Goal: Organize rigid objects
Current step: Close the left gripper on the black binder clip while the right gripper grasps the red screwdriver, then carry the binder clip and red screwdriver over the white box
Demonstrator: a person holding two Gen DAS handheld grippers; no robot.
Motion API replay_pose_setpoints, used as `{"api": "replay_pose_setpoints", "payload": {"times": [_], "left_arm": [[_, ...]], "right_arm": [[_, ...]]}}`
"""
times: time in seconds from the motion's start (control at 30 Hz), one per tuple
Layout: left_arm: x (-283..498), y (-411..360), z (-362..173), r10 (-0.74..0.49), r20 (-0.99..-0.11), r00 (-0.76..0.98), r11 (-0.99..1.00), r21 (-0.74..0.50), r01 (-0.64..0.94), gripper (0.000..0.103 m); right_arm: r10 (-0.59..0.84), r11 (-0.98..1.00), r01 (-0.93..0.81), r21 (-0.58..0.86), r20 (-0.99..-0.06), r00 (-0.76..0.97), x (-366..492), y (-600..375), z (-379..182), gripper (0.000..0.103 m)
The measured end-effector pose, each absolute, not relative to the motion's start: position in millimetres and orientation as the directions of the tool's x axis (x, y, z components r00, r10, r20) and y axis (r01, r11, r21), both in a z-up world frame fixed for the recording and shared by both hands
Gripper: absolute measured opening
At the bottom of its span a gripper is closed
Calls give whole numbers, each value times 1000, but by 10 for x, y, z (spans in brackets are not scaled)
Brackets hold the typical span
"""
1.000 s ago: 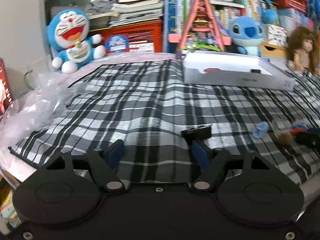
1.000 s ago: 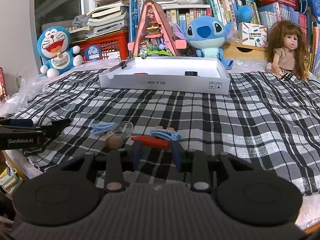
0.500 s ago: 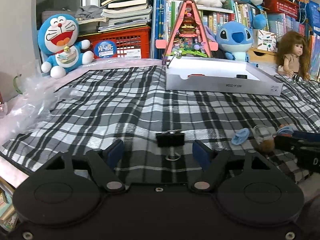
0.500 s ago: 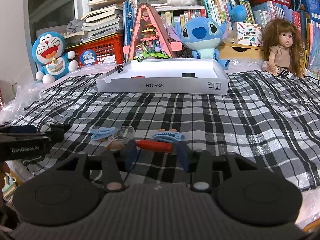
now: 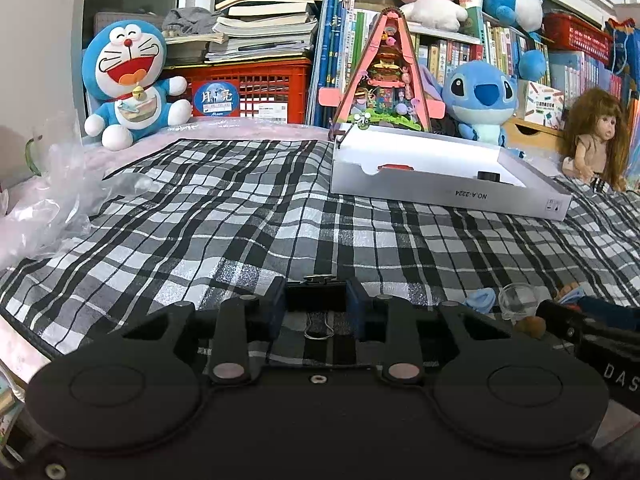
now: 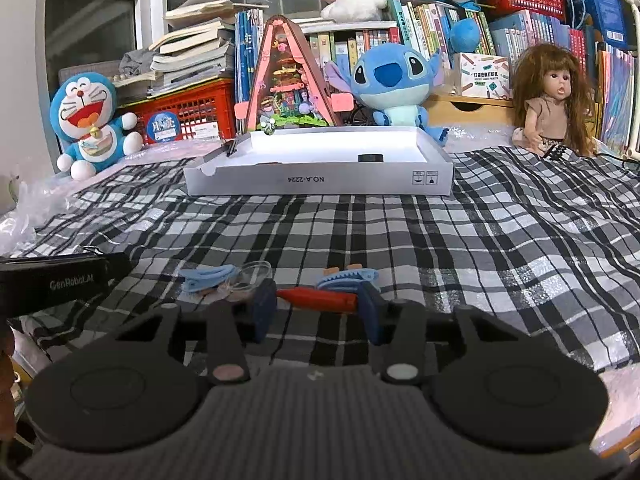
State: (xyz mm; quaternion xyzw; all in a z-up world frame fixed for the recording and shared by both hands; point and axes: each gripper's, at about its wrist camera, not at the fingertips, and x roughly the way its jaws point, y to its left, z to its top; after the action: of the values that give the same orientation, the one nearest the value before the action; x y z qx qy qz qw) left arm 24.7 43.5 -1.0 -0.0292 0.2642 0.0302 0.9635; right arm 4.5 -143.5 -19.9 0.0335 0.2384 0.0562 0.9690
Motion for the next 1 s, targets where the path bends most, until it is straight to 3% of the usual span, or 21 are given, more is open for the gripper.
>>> {"api": "replay_pose_setpoints", "payload": {"times": [0.57,1.0], "left_arm": [[233,384,242,8,-469,883,998,-45,-33,30],[761,297,567,-80,-486,870,994,-107,32,30]], "right_arm": [[137,990,-117,75,-402,905,11,-1543,-7,49],[133,988,-90,123,-398,908,369,-1826,198,49]]}}
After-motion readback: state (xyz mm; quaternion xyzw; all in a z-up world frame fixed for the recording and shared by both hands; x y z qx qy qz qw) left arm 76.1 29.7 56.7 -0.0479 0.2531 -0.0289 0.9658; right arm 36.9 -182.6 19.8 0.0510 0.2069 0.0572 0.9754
